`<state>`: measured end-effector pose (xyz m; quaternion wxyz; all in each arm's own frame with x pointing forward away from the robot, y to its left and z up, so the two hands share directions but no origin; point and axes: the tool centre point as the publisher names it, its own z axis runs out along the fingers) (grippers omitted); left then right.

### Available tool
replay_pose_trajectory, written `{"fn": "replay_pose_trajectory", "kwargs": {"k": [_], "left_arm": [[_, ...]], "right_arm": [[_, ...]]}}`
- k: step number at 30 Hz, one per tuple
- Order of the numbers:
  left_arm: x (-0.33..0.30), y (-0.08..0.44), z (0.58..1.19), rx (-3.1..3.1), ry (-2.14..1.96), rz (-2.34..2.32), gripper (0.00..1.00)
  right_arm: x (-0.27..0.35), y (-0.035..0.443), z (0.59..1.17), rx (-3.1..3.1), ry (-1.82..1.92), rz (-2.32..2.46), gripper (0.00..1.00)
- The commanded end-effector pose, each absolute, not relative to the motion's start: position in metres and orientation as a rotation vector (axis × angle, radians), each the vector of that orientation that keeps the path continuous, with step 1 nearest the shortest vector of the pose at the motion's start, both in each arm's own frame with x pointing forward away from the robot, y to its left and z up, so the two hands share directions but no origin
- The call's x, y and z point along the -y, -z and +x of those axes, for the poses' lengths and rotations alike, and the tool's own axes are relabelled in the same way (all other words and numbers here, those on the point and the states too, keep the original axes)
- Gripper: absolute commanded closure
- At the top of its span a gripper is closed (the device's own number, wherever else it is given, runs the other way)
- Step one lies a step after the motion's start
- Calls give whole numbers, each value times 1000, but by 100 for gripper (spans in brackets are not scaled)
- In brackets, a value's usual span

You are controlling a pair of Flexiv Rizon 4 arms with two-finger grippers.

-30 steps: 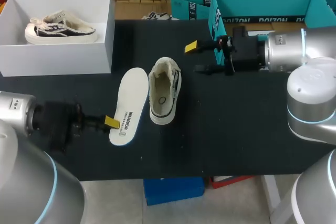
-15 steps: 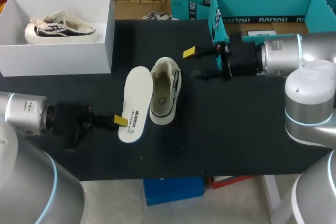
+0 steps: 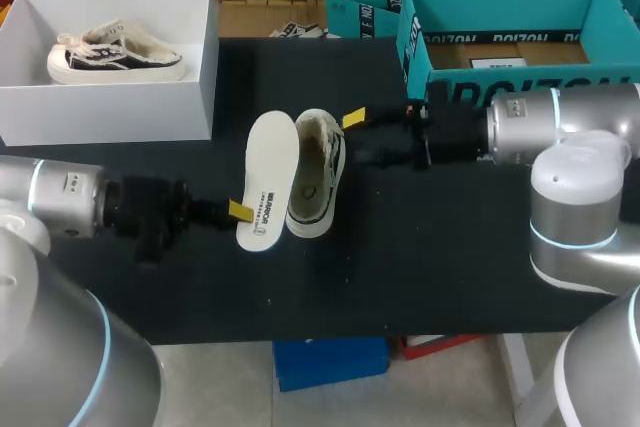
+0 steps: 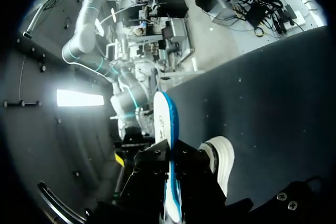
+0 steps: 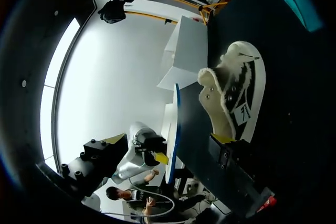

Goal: Take the shoe out of the shoebox, open the shoe tongue, remove and reinsert the insole, then place the shoe into the shoebox

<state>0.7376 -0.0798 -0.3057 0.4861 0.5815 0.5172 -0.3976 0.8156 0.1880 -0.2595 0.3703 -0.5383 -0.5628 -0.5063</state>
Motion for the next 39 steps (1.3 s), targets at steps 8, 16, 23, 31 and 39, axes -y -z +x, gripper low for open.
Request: {"fn": "replay_pose_trajectory", "kwargs": {"k": [8,16,23,31,39], "left_arm": [[81,312,744,-1265,975,1390,100],[81,312,744,-1265,975,1390,100],[81,312,744,-1265,975,1390,100],[81,312,744,-1265,975,1390,100],[81,312,744,-1265,975,1390,100]], "right_arm": [[-214,278,822,1465,1283,-1346,0],[-214,278,822,1465,1283,-1346,0],[-214,278,822,1465,1283,-1346,0],[-221,289,825,1467,1246,-1321,0],[-236,298,825,1456,1237,-1290,0]]}}
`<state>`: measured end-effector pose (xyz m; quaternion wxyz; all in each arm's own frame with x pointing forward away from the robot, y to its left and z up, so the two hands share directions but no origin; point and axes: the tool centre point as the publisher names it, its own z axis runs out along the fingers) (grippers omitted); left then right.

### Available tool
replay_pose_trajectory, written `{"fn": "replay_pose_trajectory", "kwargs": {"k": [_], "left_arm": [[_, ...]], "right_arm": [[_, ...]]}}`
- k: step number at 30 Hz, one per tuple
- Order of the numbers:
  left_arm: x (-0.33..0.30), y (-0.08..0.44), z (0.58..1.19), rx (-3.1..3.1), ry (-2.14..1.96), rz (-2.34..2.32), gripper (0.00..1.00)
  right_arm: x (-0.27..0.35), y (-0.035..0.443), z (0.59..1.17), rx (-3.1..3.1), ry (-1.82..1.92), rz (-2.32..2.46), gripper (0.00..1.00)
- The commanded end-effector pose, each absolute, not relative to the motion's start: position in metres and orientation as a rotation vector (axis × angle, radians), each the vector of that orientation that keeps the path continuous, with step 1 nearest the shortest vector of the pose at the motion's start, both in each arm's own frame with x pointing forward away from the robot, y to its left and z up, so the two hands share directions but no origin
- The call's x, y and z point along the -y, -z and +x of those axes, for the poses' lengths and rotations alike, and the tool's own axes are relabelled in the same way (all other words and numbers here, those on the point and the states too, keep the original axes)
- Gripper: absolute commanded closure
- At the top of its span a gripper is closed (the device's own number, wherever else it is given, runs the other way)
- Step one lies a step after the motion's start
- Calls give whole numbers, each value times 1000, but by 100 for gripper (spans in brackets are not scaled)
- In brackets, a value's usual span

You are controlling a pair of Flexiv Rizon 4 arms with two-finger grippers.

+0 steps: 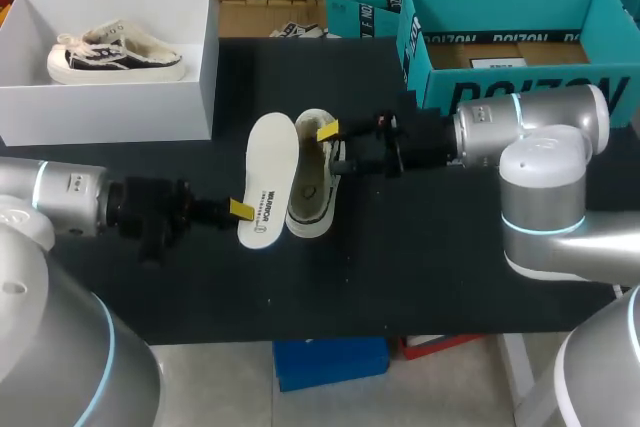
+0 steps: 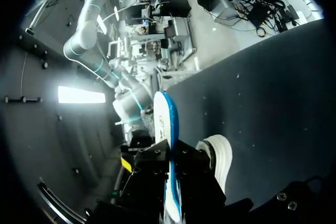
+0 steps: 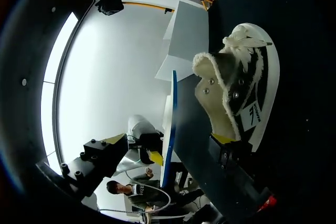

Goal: Take the shoe out of the shoebox, open the shoe tongue, remove and reinsert the insole, then place the shoe into the shoebox

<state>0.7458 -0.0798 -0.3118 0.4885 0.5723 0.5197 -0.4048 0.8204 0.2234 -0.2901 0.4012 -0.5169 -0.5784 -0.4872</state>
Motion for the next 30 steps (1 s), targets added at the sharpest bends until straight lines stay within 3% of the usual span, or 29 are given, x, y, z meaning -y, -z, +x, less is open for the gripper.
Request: {"fn": "replay_pose_trajectory", "kwargs": {"k": [1,2,3,7,8,10,12,15,16,26,30], "left_arm": [[81,312,744,-1265,975,1390,100],[81,312,744,-1265,975,1390,100],[81,312,744,-1265,975,1390,100],[81,312,744,-1265,975,1390,100],[81,312,744,-1265,975,1390,100],[81,312,744,-1265,975,1390,100],[81,312,744,-1265,975,1390,100],[81,312,744,-1265,975,1390,100],[81,312,744,-1265,975,1390,100],[81,312,744,-1265,975,1390,100],[81,312,744,-1265,975,1390,100]], "right_arm": [[-240,299,824,1456,1234,-1286,14],[-244,300,824,1456,1230,-1281,20],[-248,301,823,1454,1231,-1272,15],[-265,310,821,1446,1229,-1243,20],[-270,312,820,1442,1228,-1238,19],[-277,316,819,1434,1230,-1226,7],[-284,320,819,1428,1233,-1216,12],[-293,323,818,1424,1235,-1208,44],[-295,324,818,1422,1233,-1206,46],[-300,316,822,1435,1220,-1202,42],[-300,311,825,1452,1207,-1207,45]]}}
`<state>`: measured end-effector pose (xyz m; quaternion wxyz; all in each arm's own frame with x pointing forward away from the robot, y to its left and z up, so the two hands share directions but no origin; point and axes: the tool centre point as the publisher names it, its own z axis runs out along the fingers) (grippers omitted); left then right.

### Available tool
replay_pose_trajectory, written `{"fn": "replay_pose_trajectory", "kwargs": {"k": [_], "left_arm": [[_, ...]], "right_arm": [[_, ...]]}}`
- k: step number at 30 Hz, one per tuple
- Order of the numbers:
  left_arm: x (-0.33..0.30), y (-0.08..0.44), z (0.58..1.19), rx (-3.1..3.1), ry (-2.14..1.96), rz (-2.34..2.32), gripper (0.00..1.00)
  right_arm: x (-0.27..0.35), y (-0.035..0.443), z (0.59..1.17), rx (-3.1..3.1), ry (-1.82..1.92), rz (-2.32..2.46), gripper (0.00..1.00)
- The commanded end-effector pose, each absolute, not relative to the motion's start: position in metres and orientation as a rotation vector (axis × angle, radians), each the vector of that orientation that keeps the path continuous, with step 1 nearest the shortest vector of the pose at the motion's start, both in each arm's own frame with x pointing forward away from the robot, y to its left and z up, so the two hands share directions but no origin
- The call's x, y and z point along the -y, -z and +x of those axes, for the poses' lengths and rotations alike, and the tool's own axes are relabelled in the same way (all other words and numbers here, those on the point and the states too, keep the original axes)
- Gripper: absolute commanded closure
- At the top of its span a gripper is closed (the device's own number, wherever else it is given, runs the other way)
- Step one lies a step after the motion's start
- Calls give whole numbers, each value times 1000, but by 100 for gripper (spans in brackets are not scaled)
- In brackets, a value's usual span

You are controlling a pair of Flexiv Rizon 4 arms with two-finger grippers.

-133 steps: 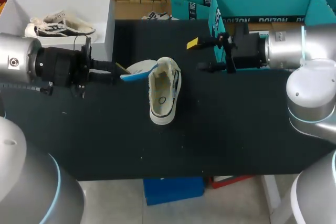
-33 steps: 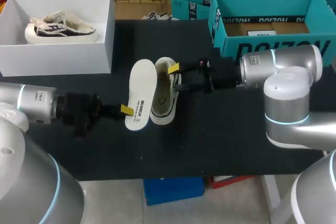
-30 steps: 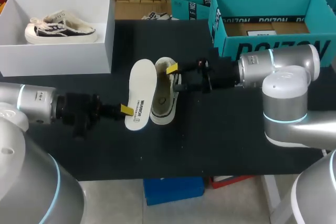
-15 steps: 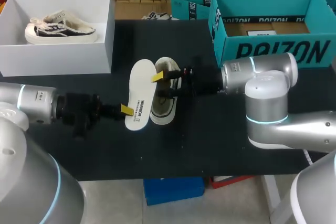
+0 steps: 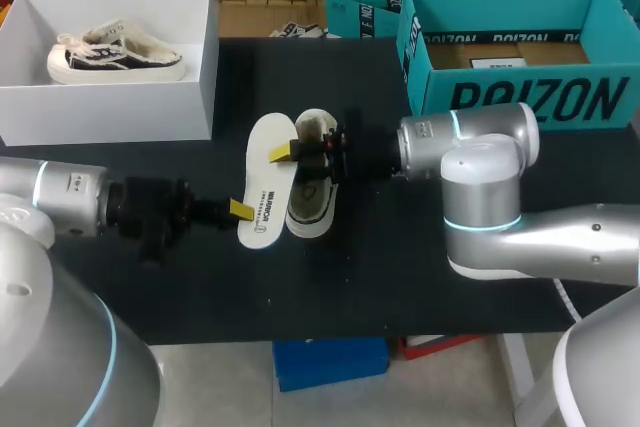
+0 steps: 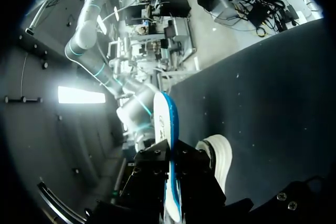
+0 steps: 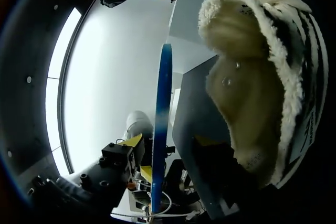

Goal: Take the shoe out of the shoebox, open the shoe tongue, remove and reinsert the insole, then place the shoe into the shoebox

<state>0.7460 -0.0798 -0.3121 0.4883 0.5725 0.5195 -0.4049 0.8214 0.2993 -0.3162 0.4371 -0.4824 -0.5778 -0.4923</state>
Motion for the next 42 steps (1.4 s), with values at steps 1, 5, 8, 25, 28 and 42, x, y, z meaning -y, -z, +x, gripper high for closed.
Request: {"fn": "replay_pose_trajectory", "kwargs": {"k": [1,5,8,25,28,42], "left_arm": [[81,312,744,-1265,975,1390,100],[81,312,744,-1265,975,1390,100],[81,312,744,-1265,975,1390,100],[81,312,744,-1265,975,1390,100],[81,311,745,-1271,971,1394,0],[36,277,748,-1601,775,1651,0]], "right_arm": [[-300,310,825,1454,1205,-1207,48],[-301,307,827,1464,1194,-1209,51],[-301,306,829,1469,1189,-1210,54],[-302,308,830,1478,1136,-1231,100],[-302,308,830,1478,1136,-1231,100],[-302,308,830,1478,1136,-1231,100]]}}
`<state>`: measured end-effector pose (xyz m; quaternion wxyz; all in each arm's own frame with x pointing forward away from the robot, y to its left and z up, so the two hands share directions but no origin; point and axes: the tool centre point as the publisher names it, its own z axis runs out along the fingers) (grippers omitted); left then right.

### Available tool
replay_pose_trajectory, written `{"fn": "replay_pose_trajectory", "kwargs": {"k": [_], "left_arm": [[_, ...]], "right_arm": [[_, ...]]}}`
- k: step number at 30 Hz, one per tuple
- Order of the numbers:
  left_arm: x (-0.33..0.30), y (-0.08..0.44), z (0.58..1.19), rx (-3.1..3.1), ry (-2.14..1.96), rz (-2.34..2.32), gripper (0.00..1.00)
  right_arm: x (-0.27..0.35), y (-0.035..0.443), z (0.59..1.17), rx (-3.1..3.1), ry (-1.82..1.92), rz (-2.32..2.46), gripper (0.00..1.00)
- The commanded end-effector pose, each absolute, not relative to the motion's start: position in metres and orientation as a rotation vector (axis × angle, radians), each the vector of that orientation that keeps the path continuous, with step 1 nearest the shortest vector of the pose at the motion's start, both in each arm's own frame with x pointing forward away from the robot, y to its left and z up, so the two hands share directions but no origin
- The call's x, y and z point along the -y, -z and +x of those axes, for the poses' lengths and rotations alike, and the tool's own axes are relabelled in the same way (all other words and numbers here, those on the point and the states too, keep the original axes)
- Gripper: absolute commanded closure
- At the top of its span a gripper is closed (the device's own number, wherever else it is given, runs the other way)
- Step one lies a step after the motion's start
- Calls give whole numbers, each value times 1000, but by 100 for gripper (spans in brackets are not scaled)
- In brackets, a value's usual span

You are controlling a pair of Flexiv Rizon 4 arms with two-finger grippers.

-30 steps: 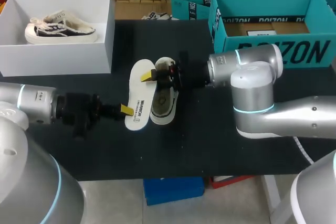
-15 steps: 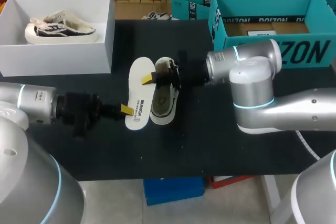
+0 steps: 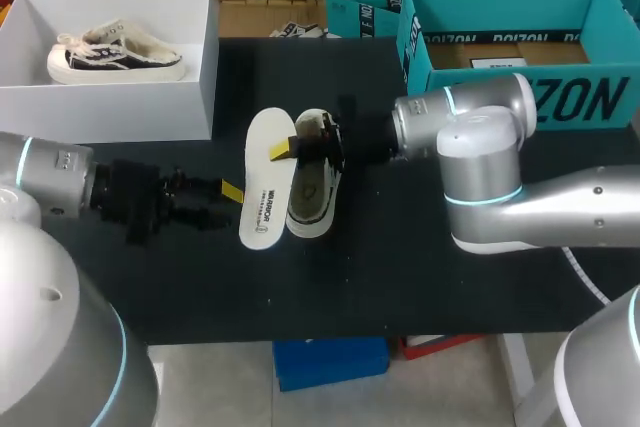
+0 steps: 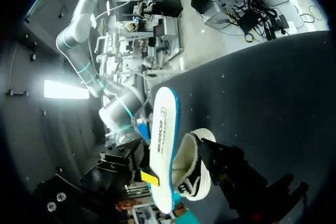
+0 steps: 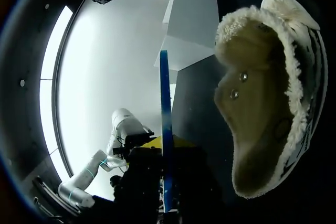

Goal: Take the shoe out of the shoebox, open the shoe tongue, remove and reinsert the insole, then place the shoe into the shoebox

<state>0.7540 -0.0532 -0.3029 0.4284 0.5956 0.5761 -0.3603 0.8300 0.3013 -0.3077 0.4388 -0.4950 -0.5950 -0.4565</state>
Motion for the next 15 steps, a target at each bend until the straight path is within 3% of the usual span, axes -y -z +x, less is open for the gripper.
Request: {"fn": "replay_pose_trajectory", "kwargs": {"k": [1,15], "left_arm": [[34,272,748,-1622,750,1666,0],[64,217,748,-1889,141,2105,0]], "right_arm": [[-302,308,830,1478,1136,-1231,100],[-302,308,830,1478,1136,-1231,100]]}}
